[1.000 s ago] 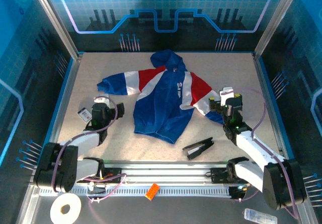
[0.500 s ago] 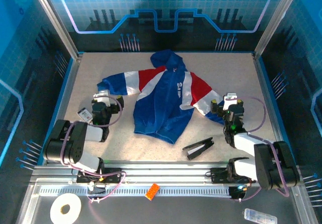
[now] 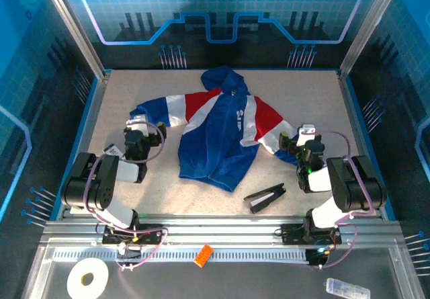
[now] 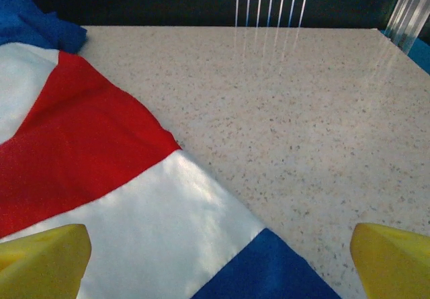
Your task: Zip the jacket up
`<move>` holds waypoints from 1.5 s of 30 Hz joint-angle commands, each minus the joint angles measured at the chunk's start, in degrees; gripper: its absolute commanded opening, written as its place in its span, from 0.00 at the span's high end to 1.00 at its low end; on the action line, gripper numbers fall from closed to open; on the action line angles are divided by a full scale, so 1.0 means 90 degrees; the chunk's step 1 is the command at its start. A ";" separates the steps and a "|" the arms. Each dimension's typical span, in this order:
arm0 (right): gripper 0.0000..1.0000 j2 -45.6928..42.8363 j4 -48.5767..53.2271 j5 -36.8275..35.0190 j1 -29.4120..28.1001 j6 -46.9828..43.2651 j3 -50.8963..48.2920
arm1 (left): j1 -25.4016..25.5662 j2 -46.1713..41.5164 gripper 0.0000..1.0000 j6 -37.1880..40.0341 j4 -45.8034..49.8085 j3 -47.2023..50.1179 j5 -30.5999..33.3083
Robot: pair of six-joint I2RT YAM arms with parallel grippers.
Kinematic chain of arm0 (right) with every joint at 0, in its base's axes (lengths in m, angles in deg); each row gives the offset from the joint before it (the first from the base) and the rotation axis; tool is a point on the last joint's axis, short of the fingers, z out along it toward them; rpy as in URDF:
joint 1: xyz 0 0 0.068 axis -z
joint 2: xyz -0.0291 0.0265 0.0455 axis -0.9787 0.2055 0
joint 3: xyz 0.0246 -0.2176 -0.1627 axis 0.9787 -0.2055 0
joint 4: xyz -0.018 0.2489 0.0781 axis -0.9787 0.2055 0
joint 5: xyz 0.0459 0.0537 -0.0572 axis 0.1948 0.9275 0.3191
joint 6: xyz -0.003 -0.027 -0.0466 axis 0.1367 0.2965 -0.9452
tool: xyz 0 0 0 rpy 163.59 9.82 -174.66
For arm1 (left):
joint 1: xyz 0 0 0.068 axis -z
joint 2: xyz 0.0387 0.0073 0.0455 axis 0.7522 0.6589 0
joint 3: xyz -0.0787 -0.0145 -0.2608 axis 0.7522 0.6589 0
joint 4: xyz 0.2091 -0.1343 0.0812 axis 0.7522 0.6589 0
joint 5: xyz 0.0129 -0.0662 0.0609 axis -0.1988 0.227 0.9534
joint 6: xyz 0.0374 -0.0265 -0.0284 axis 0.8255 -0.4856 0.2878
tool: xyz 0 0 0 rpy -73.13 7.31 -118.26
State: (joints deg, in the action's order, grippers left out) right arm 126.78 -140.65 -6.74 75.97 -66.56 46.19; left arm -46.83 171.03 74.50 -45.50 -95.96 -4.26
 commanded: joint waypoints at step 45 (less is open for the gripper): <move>0.00 -0.0037 0.1577 0.0930 -0.0124 -0.0528 0.1178 | 0.0007 -0.0080 0.01 0.0249 0.0412 -0.0170 -0.0251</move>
